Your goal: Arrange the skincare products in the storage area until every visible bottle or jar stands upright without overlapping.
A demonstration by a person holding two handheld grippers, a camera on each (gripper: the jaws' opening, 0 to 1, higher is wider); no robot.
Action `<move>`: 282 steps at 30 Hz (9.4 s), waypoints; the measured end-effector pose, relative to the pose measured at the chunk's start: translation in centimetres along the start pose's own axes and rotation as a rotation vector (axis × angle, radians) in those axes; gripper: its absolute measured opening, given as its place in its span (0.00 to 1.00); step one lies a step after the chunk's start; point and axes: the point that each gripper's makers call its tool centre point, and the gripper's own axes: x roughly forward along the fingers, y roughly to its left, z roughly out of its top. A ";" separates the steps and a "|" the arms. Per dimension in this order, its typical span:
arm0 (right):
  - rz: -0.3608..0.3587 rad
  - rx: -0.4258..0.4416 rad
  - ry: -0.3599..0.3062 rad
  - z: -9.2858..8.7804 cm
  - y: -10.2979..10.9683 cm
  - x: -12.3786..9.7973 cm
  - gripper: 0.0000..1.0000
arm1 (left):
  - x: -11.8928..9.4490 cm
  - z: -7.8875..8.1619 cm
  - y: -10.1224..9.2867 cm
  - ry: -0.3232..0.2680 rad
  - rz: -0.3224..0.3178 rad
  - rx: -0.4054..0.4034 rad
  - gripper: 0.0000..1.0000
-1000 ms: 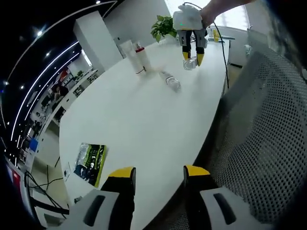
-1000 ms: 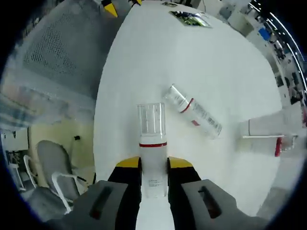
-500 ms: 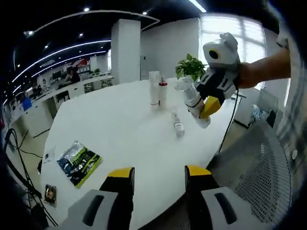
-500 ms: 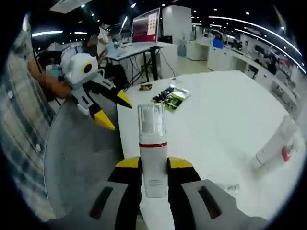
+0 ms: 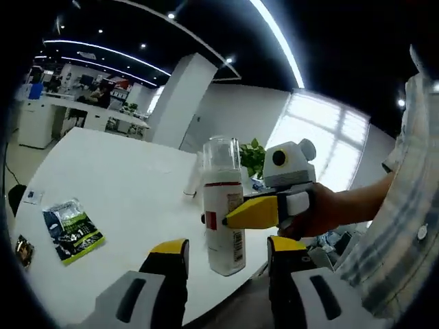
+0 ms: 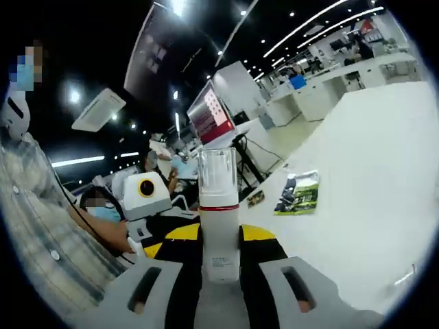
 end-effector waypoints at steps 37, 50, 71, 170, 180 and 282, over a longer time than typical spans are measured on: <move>-0.364 0.214 -0.112 -0.9 -2.6 -1.8 0.22 | 0.3 -4.9 2.6 0.269 0.256 0.486 0.23; -0.089 -0.262 0.143 -2.2 1.8 -3.2 0.20 | 0.5 -6.4 -1.9 0.286 -0.016 0.471 0.23; 0.116 -0.364 0.241 -3.8 5.1 -1.7 0.21 | -0.1 -7.2 -3.4 0.322 -0.116 0.379 0.25; -0.816 -0.329 0.015 7.6 -27.0 -17.9 0.20 | -1.2 -13.6 6.2 0.741 0.305 0.425 0.25; -0.844 -0.373 0.072 7.3 -30.7 -18.0 0.20 | -1.5 -14.2 6.3 0.783 0.298 0.420 0.24; -1.168 -0.063 -0.042 5.6 -35.4 -18.8 0.27 | -1.2 -13.7 6.3 0.752 0.293 0.439 0.23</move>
